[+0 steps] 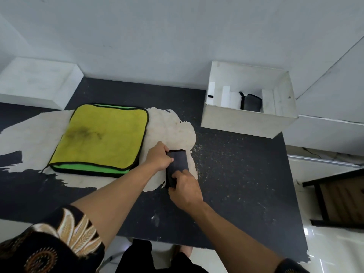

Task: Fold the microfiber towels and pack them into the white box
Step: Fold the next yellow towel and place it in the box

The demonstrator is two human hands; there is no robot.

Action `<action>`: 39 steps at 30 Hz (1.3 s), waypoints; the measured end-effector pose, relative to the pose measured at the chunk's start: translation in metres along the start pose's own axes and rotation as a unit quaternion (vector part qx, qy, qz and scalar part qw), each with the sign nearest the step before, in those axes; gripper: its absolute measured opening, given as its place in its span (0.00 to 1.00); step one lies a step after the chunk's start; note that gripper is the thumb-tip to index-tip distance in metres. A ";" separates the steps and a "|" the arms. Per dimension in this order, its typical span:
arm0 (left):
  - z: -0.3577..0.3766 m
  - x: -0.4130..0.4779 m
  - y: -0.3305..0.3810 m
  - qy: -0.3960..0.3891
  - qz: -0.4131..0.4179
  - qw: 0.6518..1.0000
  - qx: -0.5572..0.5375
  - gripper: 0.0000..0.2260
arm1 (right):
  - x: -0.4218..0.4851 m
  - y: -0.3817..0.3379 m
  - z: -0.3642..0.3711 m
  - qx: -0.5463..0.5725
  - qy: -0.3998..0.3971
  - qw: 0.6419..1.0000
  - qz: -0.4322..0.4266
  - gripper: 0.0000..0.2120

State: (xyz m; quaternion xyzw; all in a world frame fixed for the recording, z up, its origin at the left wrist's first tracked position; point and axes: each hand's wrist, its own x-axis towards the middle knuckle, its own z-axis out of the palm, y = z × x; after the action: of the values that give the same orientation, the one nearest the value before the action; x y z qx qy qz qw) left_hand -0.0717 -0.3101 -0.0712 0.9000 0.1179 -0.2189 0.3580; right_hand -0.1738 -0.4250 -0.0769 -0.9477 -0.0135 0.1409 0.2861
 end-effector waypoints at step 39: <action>0.007 -0.031 0.010 -0.034 0.095 0.990 -0.096 0.12 | 0.039 0.022 -0.043 0.596 0.004 0.760 0.258 0.06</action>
State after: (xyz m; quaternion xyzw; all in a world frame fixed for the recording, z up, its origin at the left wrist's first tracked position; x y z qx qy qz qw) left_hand -0.0969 -0.3234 -0.0550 0.8608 0.0398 -0.2021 0.4654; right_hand -0.1255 -0.4618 -0.0650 -0.5538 0.3199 0.1853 0.7461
